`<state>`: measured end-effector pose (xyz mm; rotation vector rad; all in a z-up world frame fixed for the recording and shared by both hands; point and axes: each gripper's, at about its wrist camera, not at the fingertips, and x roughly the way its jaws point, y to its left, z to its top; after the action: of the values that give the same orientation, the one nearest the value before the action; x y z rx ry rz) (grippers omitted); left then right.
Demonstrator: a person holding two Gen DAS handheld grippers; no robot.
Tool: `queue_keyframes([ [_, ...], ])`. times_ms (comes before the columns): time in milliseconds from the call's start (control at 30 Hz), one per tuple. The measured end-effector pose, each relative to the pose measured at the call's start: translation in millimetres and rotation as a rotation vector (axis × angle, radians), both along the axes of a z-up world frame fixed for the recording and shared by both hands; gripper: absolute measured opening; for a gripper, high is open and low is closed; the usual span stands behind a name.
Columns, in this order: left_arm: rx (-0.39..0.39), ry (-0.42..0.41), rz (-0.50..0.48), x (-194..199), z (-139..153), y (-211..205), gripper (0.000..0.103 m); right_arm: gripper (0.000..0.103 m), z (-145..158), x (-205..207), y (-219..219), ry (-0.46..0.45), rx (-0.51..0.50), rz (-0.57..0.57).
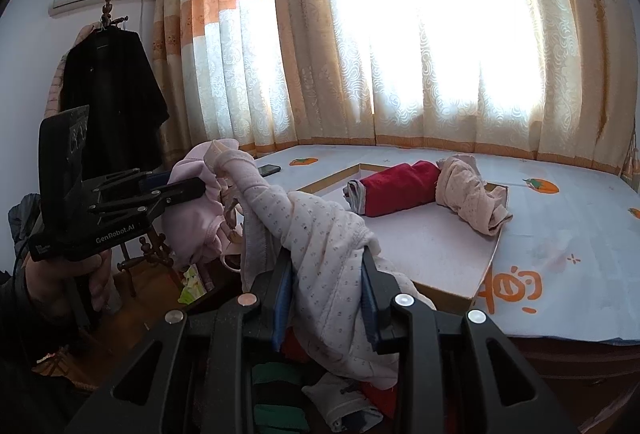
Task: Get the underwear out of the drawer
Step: 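Carry both held garments over the cardboard tray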
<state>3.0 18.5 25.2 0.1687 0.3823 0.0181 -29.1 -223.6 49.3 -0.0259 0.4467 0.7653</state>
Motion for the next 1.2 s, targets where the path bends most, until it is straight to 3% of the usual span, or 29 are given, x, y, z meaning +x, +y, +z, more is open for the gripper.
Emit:
queue_keyframes([
  [567, -0.005, -0.022, -0.003, 19.7, 21.0, 16.0, 0.027, 0.032, 11.7, 19.7, 8.2, -0.011, -0.031, -0.011],
  [1200, 0.013, 0.028, -0.030, 62.9, 24.2, 17.9, 0.027, 0.033, 18.7, 75.1, 16.1, 0.039, -0.097, -0.081],
])
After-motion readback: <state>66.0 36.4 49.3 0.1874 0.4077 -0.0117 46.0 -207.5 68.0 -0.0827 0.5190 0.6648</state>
